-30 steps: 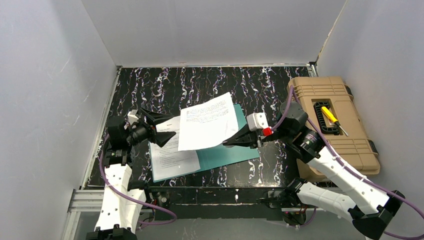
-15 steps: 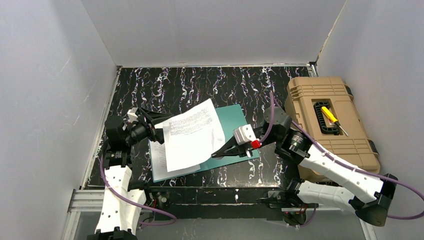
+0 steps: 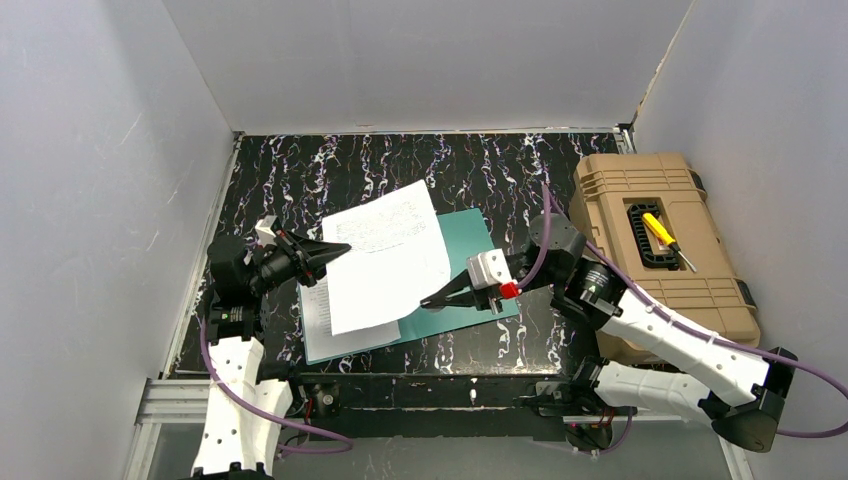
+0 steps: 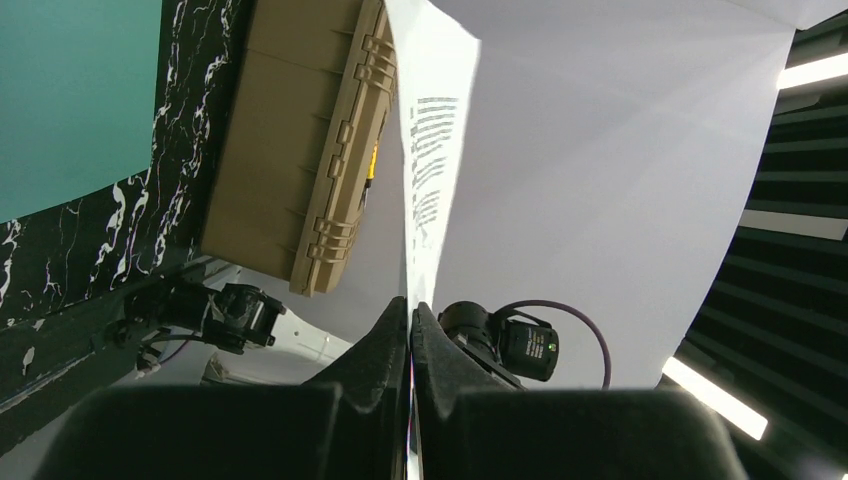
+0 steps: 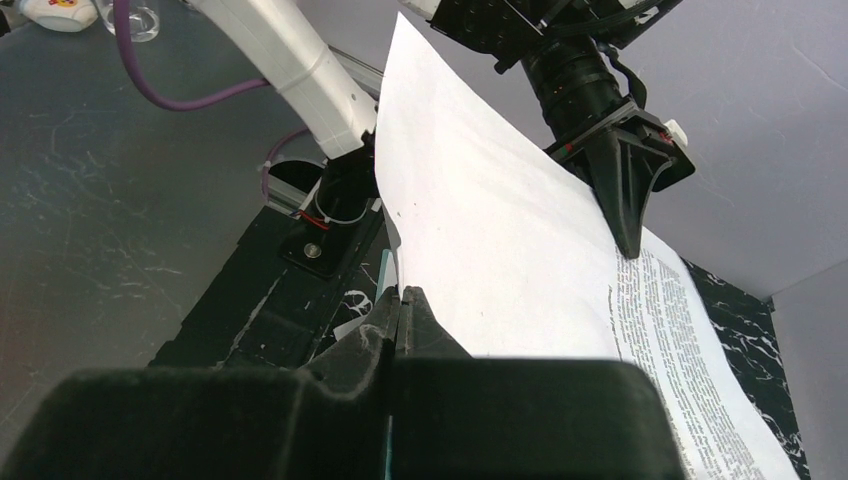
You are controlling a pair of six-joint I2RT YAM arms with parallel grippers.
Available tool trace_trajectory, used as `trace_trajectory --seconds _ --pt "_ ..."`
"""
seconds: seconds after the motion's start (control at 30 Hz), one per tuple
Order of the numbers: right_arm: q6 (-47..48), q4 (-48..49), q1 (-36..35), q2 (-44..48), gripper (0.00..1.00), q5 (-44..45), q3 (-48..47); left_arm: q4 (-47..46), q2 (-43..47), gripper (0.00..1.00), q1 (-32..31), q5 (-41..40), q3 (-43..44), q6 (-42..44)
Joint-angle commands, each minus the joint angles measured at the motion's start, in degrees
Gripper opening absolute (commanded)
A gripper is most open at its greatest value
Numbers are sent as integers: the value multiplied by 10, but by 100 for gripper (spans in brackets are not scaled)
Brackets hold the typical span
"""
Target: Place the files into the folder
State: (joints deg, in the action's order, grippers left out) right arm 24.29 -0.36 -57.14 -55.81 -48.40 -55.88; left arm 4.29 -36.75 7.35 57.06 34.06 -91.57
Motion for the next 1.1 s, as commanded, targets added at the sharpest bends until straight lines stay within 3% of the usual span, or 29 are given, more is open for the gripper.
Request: trace_trajectory --seconds 0.0,0.17,0.27,0.33,0.53,0.67,1.07 --pt "8 4 -4 27 12 18 -15 3 7 0 3 19 3 12" --pt "11 -27 -4 52 59 60 -2 4 4 0 3 17 20 28" --pt "14 -40 -4 75 74 94 10 11 1 0 3 6 40 74" --pt "18 -51 -4 89 76 124 18 31 -3 0 3 -2 58 110" --pt "-25 -70 -4 113 83 239 24 -20 -33 0 3 18 83 156" --pt "-98 -77 -4 102 86 324 17 -70 -54 0 3 46 95 172" --pt "-310 -41 -4 37 91 449 15 -71 -70 0 -6 109 206 233"
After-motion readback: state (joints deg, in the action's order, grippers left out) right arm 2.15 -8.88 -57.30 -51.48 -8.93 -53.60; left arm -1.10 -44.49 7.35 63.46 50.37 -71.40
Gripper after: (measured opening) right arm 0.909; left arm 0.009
